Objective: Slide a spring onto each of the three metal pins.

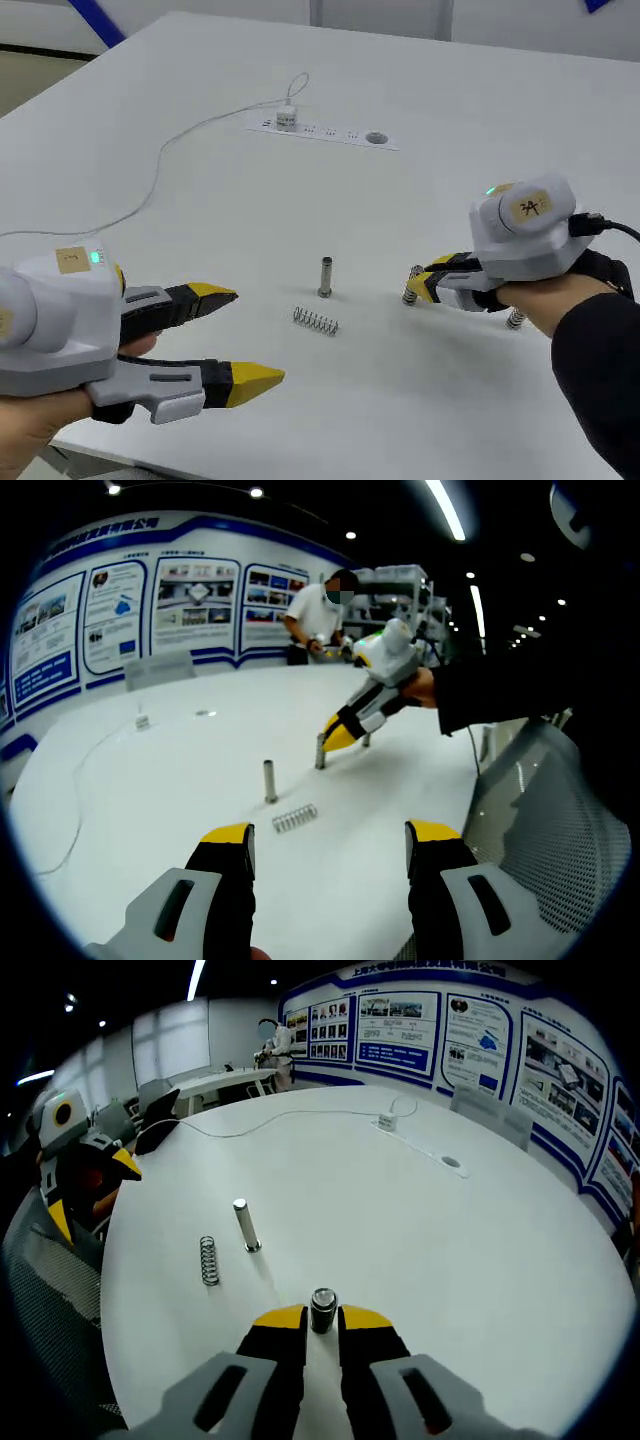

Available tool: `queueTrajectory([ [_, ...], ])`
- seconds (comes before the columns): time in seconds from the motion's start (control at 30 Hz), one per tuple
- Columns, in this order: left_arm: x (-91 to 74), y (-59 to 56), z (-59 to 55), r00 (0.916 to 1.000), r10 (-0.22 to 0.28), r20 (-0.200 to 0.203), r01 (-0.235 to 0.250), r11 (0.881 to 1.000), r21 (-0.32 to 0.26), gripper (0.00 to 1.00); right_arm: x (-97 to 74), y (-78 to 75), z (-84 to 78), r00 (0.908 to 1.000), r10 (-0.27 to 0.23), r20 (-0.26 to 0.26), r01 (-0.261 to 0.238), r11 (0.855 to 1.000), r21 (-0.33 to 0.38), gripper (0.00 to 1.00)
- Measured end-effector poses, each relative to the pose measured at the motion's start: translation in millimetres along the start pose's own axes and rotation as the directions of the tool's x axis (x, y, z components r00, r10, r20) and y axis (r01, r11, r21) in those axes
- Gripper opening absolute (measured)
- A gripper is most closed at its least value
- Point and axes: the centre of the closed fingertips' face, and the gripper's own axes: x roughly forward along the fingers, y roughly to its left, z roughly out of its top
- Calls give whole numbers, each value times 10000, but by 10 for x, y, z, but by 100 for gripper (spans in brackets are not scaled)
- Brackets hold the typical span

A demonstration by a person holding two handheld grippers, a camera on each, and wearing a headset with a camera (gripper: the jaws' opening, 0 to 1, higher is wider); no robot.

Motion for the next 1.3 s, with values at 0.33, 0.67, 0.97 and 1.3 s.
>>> queueTrajectory([
  [0.33,18,-15,19,9999,-100,51,100,9999,94,62,-67,111,-209,9996,65,-279,-62,9999,107,13],
  [0.67,11,-25,36,9998,-124,138,122,9998,145,62,-14,548,-137,9961,853,-225,-862,9952,-453,14],
  [0.97,-7,-26,29,9999,-68,131,66,9999,134,62,191,881,29,9854,1687,-217,-1701,9787,-1153,16],
  [1.3,-11,-5,20,10000,20,61,-20,10000,83,62,411,984,38,9765,2103,-468,-2148,9671,-1362,17],
])
